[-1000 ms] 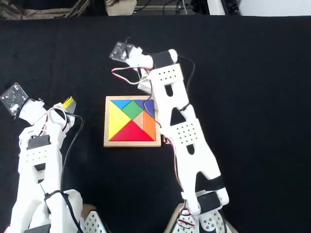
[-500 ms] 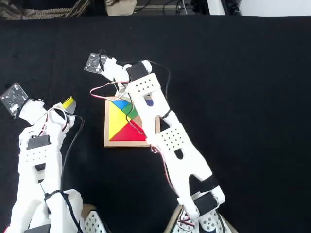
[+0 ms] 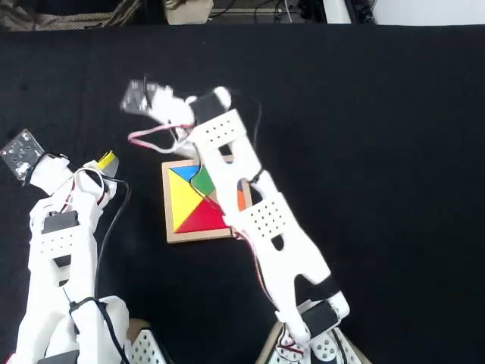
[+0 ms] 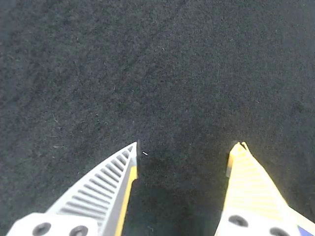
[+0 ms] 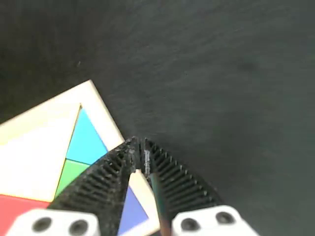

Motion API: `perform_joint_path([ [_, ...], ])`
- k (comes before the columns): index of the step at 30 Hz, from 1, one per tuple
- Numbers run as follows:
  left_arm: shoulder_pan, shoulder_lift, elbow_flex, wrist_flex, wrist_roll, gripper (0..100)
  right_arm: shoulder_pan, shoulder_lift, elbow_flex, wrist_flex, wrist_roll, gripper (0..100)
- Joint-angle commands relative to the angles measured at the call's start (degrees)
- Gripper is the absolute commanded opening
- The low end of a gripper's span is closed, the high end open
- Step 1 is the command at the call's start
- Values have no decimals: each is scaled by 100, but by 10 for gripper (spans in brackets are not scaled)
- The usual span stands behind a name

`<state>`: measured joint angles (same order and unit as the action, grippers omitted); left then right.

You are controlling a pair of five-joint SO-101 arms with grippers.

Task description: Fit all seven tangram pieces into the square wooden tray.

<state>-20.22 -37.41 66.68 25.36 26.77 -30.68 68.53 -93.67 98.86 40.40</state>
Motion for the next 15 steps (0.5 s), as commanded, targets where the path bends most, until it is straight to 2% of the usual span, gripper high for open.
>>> perform_joint_path([
  [1,4,-141,-119,-123,18,288,308,-1727,-215,185,-378,11],
  [4,4,-141,-154,-176,9,289,905,-2879,-145,220,-862,11],
  [7,136,-105,-207,-404,-229,292,1644,-3811,180,246,-1697,11],
  [9,444,-167,-259,-396,-914,291,2145,-4435,796,255,-2154,11],
  [11,708,-193,-382,-62,-1890,289,2637,-5200,1807,255,-2426,11],
  [13,708,-325,-541,510,-2690,289,3007,-6079,2941,246,-2479,11],
  [15,497,-598,-901,1099,-3007,289,3270,-7011,4057,229,-2470,11],
])
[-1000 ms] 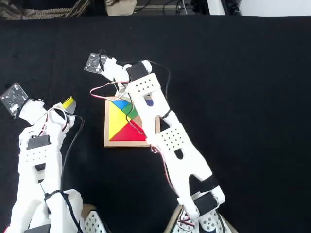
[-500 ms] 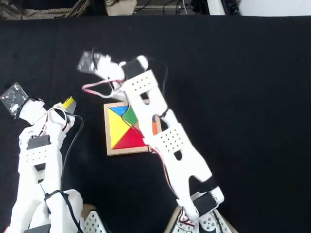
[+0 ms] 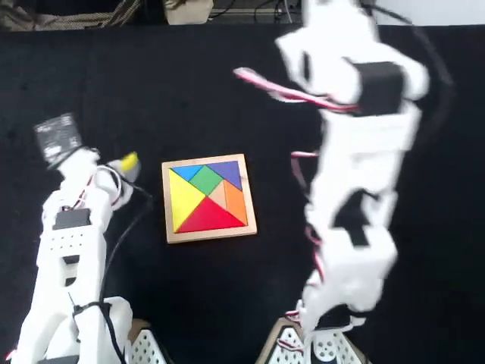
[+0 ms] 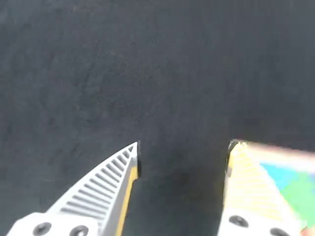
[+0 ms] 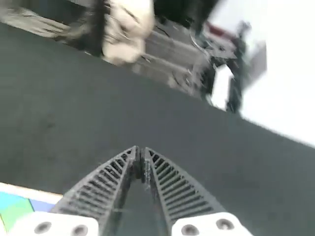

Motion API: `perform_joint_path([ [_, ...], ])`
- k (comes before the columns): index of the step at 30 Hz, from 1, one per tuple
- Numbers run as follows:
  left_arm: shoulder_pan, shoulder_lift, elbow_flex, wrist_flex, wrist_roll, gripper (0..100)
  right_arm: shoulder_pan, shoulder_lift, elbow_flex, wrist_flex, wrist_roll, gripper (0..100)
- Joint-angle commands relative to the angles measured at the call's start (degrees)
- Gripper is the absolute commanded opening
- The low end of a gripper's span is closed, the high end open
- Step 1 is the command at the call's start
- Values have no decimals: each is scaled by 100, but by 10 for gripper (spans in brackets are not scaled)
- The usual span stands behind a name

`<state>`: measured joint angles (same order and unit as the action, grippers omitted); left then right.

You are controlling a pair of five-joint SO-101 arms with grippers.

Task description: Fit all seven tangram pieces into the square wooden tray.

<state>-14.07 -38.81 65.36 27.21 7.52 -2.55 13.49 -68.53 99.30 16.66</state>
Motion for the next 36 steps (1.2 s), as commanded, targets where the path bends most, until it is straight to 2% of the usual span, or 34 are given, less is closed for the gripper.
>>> perform_joint_path([
  [1,-224,-651,-1015,1222,-1037,290,536,-1974,2062,141,-97,11],
  [7,-338,-2242,-2765,2919,-756,292,835,-4365,4734,-695,-97,11],
  [11,66,-3095,-2949,3068,-870,293,958,-5516,6290,-1345,-114,11],
  [15,171,-3648,-2756,3068,-1609,289,941,-6378,7345,-1820,-149,11],
  [24,57,-5143,-3143,3077,-1512,288,914,-8233,7670,-1952,-149,11],
  [30,57,-5336,-3477,3121,-1477,288,677,-9349,7662,-2013,-149,11],
  [36,22,-5925,-4171,3130,-949,288,712,-10782,7899,-2418,-149,11],
])
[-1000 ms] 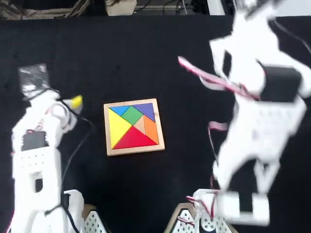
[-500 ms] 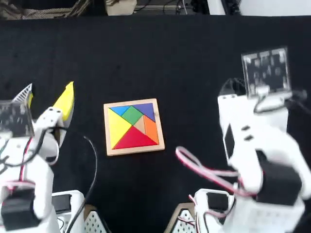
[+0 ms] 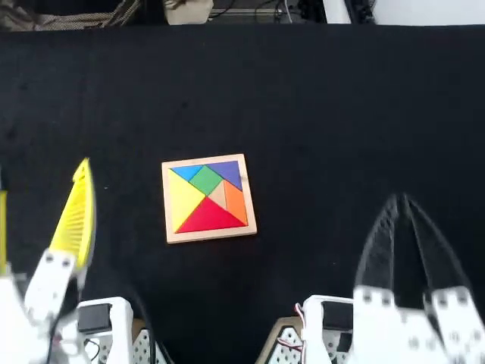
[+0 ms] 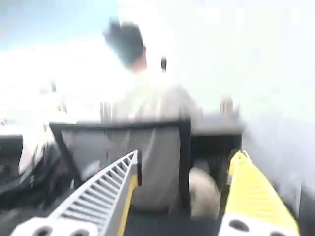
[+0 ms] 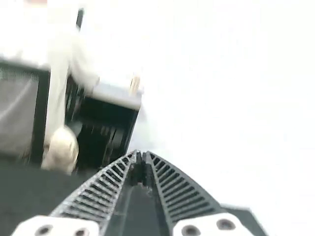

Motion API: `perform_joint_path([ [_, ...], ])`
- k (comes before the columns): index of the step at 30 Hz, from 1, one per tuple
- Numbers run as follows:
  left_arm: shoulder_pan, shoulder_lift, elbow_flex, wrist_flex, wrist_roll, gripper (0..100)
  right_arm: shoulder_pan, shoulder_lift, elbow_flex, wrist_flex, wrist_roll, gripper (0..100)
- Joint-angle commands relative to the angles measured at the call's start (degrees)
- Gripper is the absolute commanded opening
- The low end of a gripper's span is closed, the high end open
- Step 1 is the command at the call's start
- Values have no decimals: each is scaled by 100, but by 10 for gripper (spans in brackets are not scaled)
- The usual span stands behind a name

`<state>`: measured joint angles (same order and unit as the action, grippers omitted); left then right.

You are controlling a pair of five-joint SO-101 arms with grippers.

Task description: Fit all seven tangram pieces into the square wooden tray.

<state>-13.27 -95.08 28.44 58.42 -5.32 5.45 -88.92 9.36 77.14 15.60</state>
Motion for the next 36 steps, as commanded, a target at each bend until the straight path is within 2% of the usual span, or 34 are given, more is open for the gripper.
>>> perform_joint_path([
  [1,-66,-422,-444,18,378,288,-97,-813,233,-220,-44,11],
  [5,-31,-941,-242,695,580,288,-88,-1886,989,-193,-35,11],
  [10,-31,-923,-224,1538,976,288,-88,-1859,1244,369,-26,11],
  [18,-31,-923,892,1943,1222,288,-97,-1877,1789,457,-35,11],
  [25,-31,-914,2387,1257,1169,288,-97,-1877,2132,1758,0,11],
  [27,-22,-897,2756,1073,862,288,-97,-1877,2018,2040,9,11],
  [31,356,-897,3415,475,-246,288,-97,-1877,2193,1802,246,11],
  [36,1130,-897,3600,290,18,288,-97,-1877,3073,1240,316,11],
])
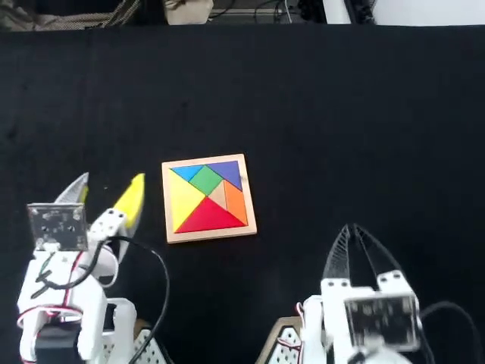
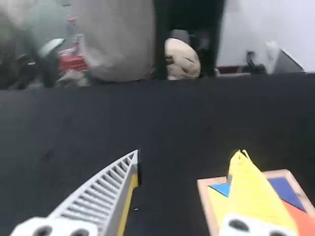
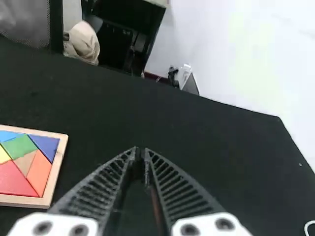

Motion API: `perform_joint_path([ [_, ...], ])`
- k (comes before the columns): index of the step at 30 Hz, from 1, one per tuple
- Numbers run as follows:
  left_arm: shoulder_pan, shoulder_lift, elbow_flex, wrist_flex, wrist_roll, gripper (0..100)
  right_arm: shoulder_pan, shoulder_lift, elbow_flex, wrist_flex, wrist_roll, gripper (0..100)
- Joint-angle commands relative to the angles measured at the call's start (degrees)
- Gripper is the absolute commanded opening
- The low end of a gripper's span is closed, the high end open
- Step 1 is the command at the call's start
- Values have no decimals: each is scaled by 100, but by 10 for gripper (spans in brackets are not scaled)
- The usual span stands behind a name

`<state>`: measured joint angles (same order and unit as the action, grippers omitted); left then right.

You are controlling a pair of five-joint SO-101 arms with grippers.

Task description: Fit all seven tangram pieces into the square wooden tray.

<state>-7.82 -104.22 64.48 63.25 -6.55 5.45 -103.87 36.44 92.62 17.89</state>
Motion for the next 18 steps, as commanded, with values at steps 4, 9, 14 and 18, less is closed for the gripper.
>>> perform_joint_path([
  [4,778,18,-4,-211,316,288,-97,-382,453,-352,88,11],
  [9,426,9,57,-202,325,288,-97,-382,479,-536,97,11],
  [14,-57,9,57,-158,325,288,466,-382,681,-782,519,11],
  [18,-75,9,66,-158,308,288,642,-382,1349,-1152,290,11],
])
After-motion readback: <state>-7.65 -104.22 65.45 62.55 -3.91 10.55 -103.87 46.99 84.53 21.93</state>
